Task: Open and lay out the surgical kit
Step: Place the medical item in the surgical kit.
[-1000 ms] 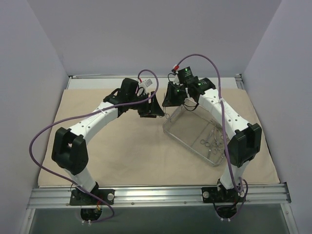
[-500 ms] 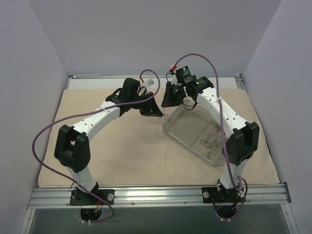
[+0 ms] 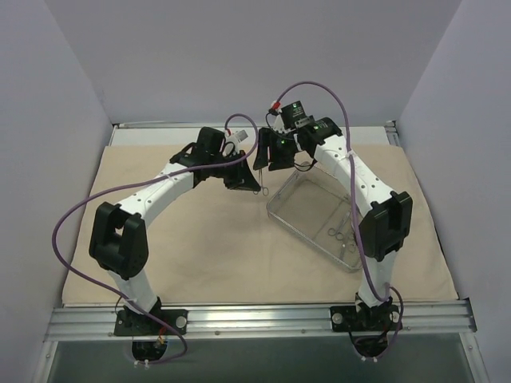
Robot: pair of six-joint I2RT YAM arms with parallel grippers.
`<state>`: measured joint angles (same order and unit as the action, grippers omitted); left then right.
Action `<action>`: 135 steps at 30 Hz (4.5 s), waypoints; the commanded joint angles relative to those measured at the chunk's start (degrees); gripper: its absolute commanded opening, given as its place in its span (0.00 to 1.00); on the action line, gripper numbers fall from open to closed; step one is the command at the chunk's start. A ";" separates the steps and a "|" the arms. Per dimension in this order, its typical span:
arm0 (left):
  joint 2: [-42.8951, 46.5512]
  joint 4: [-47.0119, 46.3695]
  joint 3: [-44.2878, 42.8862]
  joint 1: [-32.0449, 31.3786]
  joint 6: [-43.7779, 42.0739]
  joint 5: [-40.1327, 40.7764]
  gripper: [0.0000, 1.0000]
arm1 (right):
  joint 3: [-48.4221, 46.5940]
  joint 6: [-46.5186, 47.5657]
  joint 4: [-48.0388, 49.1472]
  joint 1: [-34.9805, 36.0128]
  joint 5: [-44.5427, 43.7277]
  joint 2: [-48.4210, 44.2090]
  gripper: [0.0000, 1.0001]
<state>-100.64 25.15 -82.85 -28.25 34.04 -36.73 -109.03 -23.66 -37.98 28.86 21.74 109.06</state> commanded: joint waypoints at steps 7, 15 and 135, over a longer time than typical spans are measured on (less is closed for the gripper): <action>0.80 0.52 -3.37 1.62 -2.14 -1.41 0.02 | -2.06 4.15 -0.96 -0.12 6.65 2.30 0.53; 1.06 -1.41 -2.67 2.15 -1.26 -2.29 0.02 | -0.22 3.89 1.41 -0.03 7.79 1.69 0.46; -28.13 -44.40 6.64 11.64 42.51 17.13 0.58 | 20.53 -1.65 -4.92 -24.56 -9.69 -18.97 0.71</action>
<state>-130.91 -25.91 -77.32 -17.12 78.78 -19.81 -89.03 -25.39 -42.63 4.80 11.49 89.21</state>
